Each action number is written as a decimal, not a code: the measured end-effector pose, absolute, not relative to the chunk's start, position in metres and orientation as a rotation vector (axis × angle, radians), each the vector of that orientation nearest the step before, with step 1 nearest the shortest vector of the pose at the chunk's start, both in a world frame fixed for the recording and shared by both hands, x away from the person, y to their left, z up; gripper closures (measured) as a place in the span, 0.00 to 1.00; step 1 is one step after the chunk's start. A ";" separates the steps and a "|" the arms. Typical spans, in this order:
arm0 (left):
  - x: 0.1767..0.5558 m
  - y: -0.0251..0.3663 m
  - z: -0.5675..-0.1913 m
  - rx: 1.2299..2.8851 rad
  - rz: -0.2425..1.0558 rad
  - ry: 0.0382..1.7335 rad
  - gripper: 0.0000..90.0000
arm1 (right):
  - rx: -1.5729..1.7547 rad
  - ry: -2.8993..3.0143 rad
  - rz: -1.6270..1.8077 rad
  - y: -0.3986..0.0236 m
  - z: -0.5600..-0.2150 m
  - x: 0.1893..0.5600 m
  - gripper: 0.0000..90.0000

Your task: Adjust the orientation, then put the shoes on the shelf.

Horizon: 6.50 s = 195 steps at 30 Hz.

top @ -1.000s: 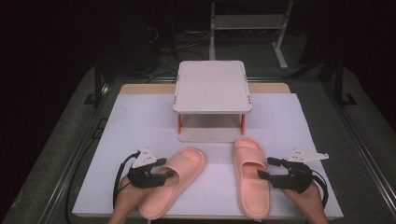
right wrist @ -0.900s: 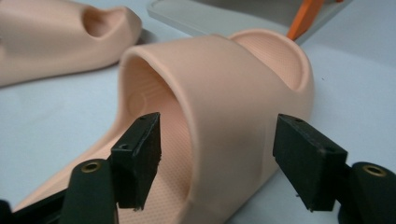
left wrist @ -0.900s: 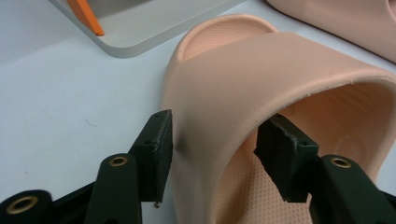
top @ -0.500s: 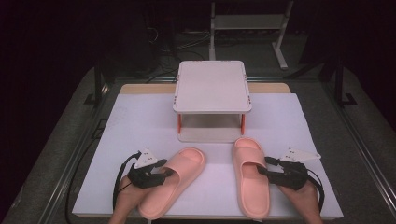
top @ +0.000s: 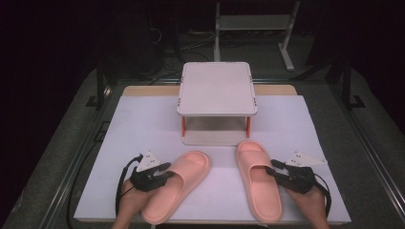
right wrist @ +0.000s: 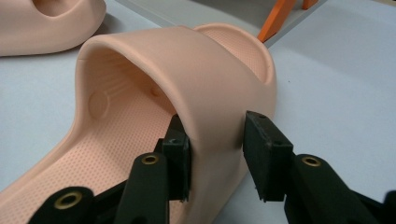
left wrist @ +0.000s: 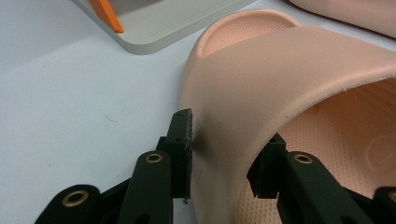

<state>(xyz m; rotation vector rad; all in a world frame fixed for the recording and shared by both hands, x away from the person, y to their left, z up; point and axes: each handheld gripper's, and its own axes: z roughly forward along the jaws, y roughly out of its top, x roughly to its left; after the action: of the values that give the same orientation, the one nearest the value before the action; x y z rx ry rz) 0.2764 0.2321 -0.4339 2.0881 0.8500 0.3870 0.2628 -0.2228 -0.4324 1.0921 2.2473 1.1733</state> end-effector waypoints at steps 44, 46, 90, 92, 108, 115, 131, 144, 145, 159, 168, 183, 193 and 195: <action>0.269 0.264 -0.416 1.978 0.442 0.918 0.90 | 1.132 2.249 1.376 -0.234 -0.423 0.254 0.89; 0.268 0.264 -0.415 1.977 0.447 0.917 0.90 | 1.124 2.242 1.389 -0.234 -0.421 0.253 0.89; 0.284 0.287 -0.330 1.902 0.530 0.848 0.90 | 0.946 2.368 1.561 -0.219 -0.334 0.256 0.91; 0.287 0.285 -0.325 1.903 0.533 0.842 0.90 | 0.933 2.380 1.570 -0.219 -0.328 0.259 0.91; 0.311 0.282 -0.289 1.865 0.572 0.830 0.90 | 0.882 2.447 1.588 -0.209 -0.301 0.290 0.91; 0.324 0.284 -0.280 1.867 0.581 0.846 0.90 | 0.851 2.450 1.607 -0.202 -0.286 0.300 0.91; 0.352 0.274 -0.272 1.902 0.585 0.849 0.90 | 0.833 2.491 1.591 -0.193 -0.268 0.329 0.91; 0.381 0.265 -0.262 1.915 0.578 0.869 0.90 | 0.820 2.520 1.566 -0.191 -0.253 0.355 0.91; 0.382 0.264 -0.261 1.918 0.583 0.865 0.90 | 0.821 2.524 1.564 -0.190 -0.252 0.356 0.91; 0.396 0.259 -0.253 1.922 0.581 0.871 0.90 | 0.812 2.520 1.548 -0.183 -0.234 0.377 0.91; 0.404 0.260 -0.248 1.930 0.589 0.899 0.90 | 0.841 2.523 1.544 -0.182 -0.236 0.389 0.91; 0.417 0.254 -0.238 1.933 0.598 0.914 0.89 | 0.881 2.503 1.482 -0.192 -0.233 0.408 0.91; 0.431 0.248 -0.235 1.926 0.602 0.932 0.89 | 0.919 2.479 1.442 -0.197 -0.223 0.426 0.91; 0.433 0.248 -0.234 1.926 0.606 0.944 0.89 | 0.921 2.480 1.419 -0.195 -0.220 0.430 0.91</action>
<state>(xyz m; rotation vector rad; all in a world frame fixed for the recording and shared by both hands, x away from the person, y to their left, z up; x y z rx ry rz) 0.4331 0.2478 -0.2336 1.9262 0.9436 0.6059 0.4296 -0.1954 -0.2198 0.9207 2.4802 1.4191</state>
